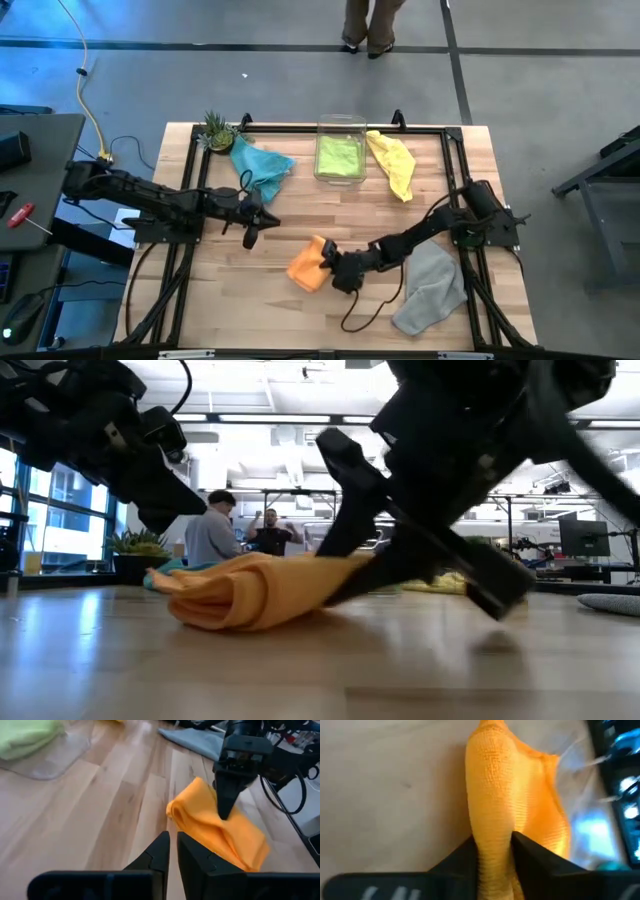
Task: Fold microfiber towels
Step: Stack the orange microfiber cloth on top of the green microfiber cloth in the transparent bin
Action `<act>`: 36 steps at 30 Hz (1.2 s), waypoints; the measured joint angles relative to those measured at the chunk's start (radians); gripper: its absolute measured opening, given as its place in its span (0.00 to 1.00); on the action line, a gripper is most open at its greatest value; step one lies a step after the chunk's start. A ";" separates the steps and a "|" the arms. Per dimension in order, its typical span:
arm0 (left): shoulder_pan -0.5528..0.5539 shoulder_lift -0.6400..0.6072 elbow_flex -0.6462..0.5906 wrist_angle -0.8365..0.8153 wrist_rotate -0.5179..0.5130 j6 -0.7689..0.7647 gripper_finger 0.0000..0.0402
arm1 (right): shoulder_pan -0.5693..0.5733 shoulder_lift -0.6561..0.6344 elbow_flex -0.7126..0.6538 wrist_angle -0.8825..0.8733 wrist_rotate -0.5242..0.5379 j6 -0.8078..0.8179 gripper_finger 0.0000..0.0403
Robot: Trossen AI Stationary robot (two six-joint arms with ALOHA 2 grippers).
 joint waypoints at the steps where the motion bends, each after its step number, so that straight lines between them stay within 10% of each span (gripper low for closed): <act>1: -0.005 0.006 0.000 0.000 0.000 -0.009 0.08 | 0.009 0.000 0.000 -0.013 0.009 0.038 0.29; 10: -0.017 0.062 0.000 0.022 0.000 -0.062 0.25 | 0.100 -0.024 0.055 -0.081 0.231 0.282 0.52; 17: -0.015 0.072 0.001 0.040 0.005 -0.069 0.34 | 0.124 -0.131 0.190 -0.451 0.306 0.663 0.53; 27: -0.015 0.072 0.001 0.045 0.006 -0.074 0.34 | 0.022 -0.262 0.048 -0.504 -0.004 1.545 0.34; 36: -0.015 0.072 0.001 0.037 0.004 -0.094 0.34 | -0.114 -0.261 0.007 -0.384 -0.134 1.613 0.52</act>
